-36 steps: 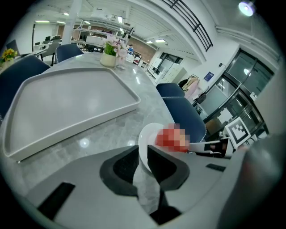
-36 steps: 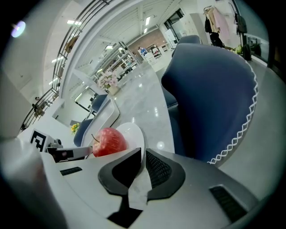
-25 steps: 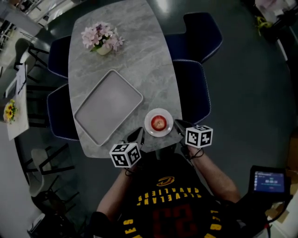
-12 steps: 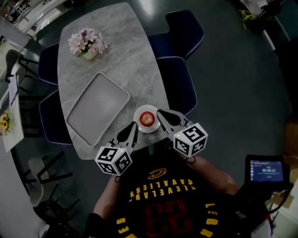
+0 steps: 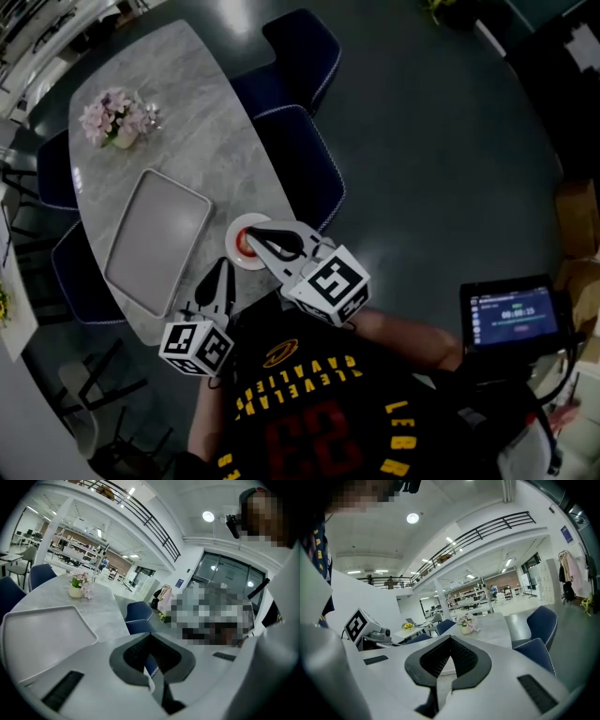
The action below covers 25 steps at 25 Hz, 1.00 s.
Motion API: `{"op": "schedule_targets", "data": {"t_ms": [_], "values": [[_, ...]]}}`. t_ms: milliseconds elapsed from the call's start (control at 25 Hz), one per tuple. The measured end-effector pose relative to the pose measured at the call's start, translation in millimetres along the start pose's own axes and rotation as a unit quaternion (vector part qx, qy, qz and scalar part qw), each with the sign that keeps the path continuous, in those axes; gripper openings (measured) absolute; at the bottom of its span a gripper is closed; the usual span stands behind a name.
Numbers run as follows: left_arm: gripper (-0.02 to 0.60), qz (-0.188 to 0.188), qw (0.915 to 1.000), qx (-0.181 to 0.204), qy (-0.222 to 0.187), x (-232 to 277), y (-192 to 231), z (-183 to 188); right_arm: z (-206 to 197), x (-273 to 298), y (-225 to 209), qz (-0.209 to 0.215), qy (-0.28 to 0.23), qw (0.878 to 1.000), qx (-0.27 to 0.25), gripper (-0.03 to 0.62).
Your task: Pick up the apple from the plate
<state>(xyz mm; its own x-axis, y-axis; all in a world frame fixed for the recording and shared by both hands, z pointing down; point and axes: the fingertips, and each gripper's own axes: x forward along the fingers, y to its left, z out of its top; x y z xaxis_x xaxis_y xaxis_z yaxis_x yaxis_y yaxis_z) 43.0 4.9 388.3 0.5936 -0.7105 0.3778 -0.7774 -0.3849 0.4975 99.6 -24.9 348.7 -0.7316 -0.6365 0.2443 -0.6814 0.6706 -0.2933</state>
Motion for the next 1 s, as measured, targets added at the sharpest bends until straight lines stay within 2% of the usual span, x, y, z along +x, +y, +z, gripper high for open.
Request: {"op": "schedule_targets", "data": {"t_ms": [160, 280, 440, 520, 760, 1000], "values": [[0.0, -0.003, 0.9999, 0.006, -0.012, -2.2, -0.2, 5.5, 0.6, 2.7, 0.9, -0.001, 0.004, 1.0, -0.006, 0.006], [0.0, -0.004, 0.9996, 0.019, -0.019, -5.4, -24.3, 13.8, 11.0, -13.9, 4.5, 0.01, 0.001, 1.0, -0.014, 0.005], [0.0, -0.006, 0.9983, 0.043, -0.039, -12.2, -65.4, 31.1, 35.7, -47.3, 11.9, 0.037, -0.041, 0.997, -0.049, 0.006], [0.0, -0.009, 0.9974, 0.051, -0.049, -11.6, -74.3, 38.5, 41.5, -54.1, 10.6, 0.037, -0.062, 0.996, -0.058, 0.005], [0.0, -0.015, 0.9949, 0.066, -0.075, -12.3, -83.5, 43.5, 41.2, -59.9, 4.4, 0.021, -0.065, 0.995, -0.068, 0.006], [0.0, 0.008, 0.9937, 0.072, -0.085, -16.7, -84.3, 37.6, 37.4, -66.9, 3.9, 0.024, -0.067, 0.994, -0.086, 0.006]]}}
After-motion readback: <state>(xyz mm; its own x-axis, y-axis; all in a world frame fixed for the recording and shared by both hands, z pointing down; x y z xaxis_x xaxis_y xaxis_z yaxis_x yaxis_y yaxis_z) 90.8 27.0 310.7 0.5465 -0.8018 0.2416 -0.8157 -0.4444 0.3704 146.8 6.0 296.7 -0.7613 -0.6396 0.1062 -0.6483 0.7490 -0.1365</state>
